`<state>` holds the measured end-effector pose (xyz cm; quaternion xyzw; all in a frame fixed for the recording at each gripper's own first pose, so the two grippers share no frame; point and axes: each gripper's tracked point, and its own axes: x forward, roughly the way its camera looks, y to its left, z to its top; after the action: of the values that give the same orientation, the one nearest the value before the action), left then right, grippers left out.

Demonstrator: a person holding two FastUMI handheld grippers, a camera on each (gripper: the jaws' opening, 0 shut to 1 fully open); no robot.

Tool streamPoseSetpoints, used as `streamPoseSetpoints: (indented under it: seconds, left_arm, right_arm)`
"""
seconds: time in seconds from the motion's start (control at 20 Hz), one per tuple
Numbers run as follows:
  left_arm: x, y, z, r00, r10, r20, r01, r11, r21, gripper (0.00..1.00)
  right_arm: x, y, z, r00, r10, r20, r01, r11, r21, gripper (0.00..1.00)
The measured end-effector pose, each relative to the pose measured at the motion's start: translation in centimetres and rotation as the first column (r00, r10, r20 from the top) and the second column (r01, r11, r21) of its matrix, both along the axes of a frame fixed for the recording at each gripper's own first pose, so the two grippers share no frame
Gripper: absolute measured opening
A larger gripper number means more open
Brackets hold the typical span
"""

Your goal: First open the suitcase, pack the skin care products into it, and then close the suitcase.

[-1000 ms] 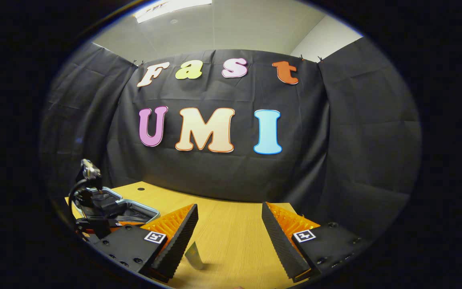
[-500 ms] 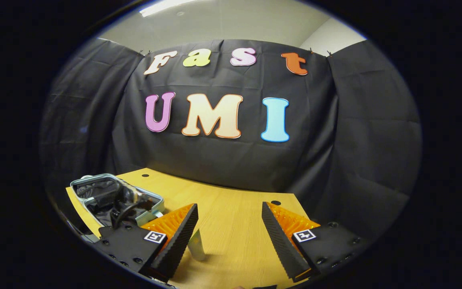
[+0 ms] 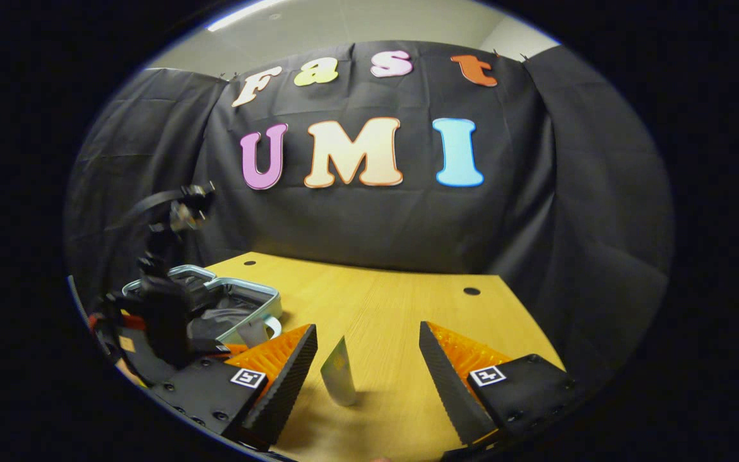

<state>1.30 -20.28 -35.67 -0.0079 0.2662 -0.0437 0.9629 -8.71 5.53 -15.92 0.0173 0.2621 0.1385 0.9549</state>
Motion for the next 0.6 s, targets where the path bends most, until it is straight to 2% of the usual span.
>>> streamPoseSetpoints:
  seconds: [0.2,0.4,0.5,0.55,0.6]
  left_arm:
    - [-1.6,1.3,3.6,0.999,0.033,0.002,-0.033,0.999,-0.001,0.11]
    - [-3.0,3.6,6.2,0.995,0.098,0.011,-0.098,0.995,0.015,0.11]
    - [-3.8,5.0,7.1,0.99,0.143,0.006,-0.143,0.989,0.02,0.11]
    - [-4.3,5.7,7.5,0.986,0.167,0.008,-0.168,0.986,0.018,0.11]
    - [-4.8,6.5,8.1,0.982,0.19,0.008,-0.191,0.981,0.023,0.11]
  right_arm:
    - [-1.1,0.8,-2.0,0.998,0.033,-0.061,-0.033,0.999,0.002,0.99]
    - [-2.2,1.3,-4.1,0.987,0.082,-0.137,-0.086,0.996,-0.019,0.99]
    - [-3.0,1.3,-4.8,0.98,0.103,-0.171,-0.111,0.993,-0.035,0.9]
    - [-3.3,1.1,-5.2,0.978,0.103,-0.184,-0.114,0.992,-0.05,0.8]
    - [-3.5,0.9,-5.3,0.977,0.102,-0.188,-0.115,0.992,-0.06,0.73]
